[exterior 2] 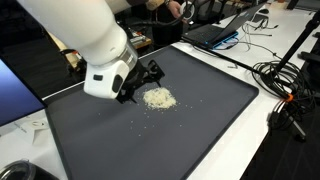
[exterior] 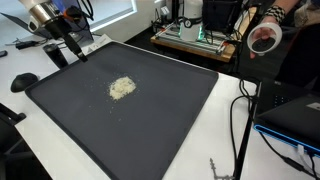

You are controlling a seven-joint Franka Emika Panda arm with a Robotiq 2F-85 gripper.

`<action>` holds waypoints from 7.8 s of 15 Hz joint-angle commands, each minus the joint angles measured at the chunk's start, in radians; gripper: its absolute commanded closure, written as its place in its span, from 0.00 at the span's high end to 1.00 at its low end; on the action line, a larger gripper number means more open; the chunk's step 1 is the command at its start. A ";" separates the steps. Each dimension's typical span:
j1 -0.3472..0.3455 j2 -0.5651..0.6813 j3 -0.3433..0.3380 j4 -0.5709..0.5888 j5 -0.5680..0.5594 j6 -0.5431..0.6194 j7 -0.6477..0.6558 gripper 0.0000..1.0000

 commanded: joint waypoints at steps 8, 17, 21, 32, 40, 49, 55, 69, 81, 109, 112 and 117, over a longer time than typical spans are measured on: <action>0.129 0.257 0.016 0.419 -0.287 -0.209 0.051 1.00; 0.252 0.322 -0.002 0.577 -0.415 -0.371 0.170 1.00; 0.298 0.317 -0.013 0.577 -0.405 -0.356 0.299 1.00; 0.441 0.304 -0.105 0.533 -0.469 -0.343 0.630 1.00; 0.546 0.267 -0.158 0.441 -0.500 -0.290 0.849 1.00; 0.653 0.079 -0.221 0.099 -0.586 -0.089 0.887 1.00; 0.635 -0.089 -0.157 -0.137 -0.655 0.005 0.900 1.00; 0.504 -0.488 -0.069 -0.792 -0.648 0.493 0.729 1.00; 0.285 -0.534 0.030 -1.049 -0.407 0.884 0.168 1.00; 0.177 -0.130 0.138 -0.669 -0.483 0.779 -0.385 1.00; 0.181 -0.120 0.130 -0.646 -0.490 0.750 -0.382 1.00; 0.195 -0.111 0.112 -0.615 -0.512 0.697 -0.368 0.71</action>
